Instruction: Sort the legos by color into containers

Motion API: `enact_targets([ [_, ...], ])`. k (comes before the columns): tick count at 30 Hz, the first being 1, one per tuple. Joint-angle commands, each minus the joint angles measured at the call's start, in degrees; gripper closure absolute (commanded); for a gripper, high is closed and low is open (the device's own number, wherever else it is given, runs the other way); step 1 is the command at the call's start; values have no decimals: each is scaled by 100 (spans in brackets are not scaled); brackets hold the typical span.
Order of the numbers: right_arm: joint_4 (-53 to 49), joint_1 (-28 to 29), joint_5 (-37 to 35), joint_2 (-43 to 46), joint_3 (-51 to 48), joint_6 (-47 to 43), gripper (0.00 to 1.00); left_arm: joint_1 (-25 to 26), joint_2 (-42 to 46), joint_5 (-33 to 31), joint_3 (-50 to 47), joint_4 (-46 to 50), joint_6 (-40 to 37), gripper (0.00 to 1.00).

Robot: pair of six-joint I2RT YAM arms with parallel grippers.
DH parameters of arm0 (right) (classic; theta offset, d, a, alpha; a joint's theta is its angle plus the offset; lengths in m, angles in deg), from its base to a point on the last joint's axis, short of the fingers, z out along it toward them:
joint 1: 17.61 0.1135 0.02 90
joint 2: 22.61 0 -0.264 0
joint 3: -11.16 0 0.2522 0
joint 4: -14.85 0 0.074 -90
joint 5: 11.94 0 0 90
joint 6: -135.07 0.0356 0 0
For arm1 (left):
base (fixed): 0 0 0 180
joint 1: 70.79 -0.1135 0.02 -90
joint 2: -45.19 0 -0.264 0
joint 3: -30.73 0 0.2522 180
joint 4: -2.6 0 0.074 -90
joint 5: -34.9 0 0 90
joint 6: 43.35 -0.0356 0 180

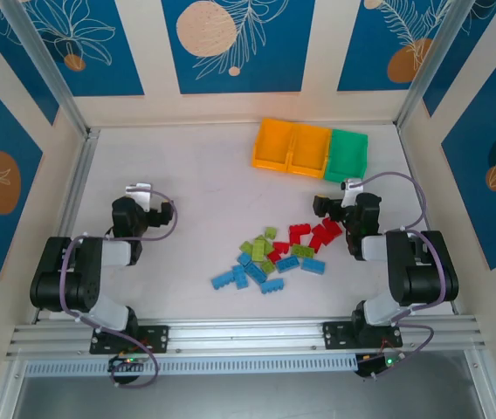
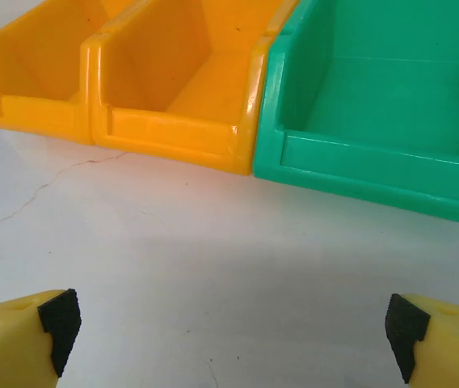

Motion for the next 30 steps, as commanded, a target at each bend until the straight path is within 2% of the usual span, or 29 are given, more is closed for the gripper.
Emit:
enact_targets([
  [1, 80, -10, 61, 34, 81, -121, 1, 26, -37, -46, -30, -162, -61, 0],
  [20, -23, -34, 60, 137, 125, -69, 1, 30, -37, -47, -33, -162, -57, 0],
  [21, -307, -22, -62, 295, 217, -37, 1, 24, -35, -45, -30, -157, -61, 0],
  [23, -2076, 1, -324, 1035, 815, 280, 1, 31, -34, -46, -31, -162, -55, 0],
  [26, -4734, -32, -497, 1798, 1804, 1657, 1, 29, -37, -46, -28, -155, -53, 0],
  [28, -6540, -6, -362, 2045, 2490, 2658, 1, 26, -34, -44, -31, -161, -55, 0],
  [30, -7815, 28, 109, 2077, 2982, 3126, 1, 30, -29, -46, -46, -188, -61, 0],
])
